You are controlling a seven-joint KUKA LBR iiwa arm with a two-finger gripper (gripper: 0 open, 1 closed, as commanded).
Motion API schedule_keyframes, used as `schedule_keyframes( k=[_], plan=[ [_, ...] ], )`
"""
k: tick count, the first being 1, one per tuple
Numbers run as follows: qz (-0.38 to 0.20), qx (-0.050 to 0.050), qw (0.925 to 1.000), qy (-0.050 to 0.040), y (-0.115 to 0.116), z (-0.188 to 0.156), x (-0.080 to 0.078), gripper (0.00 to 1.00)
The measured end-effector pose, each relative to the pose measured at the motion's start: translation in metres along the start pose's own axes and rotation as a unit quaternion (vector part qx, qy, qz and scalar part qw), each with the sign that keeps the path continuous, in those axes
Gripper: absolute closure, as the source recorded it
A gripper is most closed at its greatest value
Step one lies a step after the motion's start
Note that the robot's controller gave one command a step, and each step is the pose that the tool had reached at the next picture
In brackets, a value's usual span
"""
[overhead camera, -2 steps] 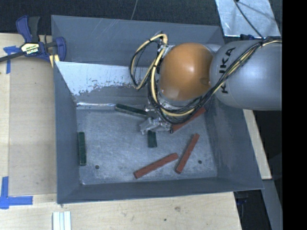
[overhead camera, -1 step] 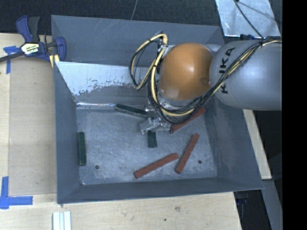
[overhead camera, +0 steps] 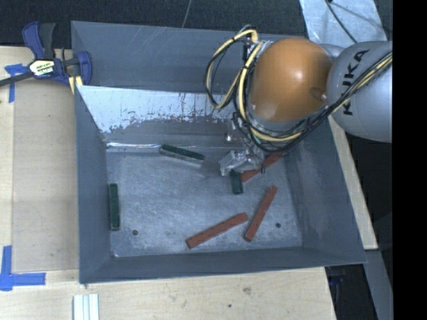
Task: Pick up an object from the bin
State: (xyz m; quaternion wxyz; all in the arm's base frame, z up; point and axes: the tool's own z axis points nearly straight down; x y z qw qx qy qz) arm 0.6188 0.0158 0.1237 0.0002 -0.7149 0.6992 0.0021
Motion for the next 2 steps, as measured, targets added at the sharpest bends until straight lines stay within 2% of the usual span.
schedule_keyframes(
  k=[1,2],
  plan=[
    [0.007,0.008,0.9999,-0.0002,0.007,-0.051,-0.035,1.00],
    [0.008,0.002,1.0000,0.0004,0.003,0.040,-0.014,0.00]
  ],
)
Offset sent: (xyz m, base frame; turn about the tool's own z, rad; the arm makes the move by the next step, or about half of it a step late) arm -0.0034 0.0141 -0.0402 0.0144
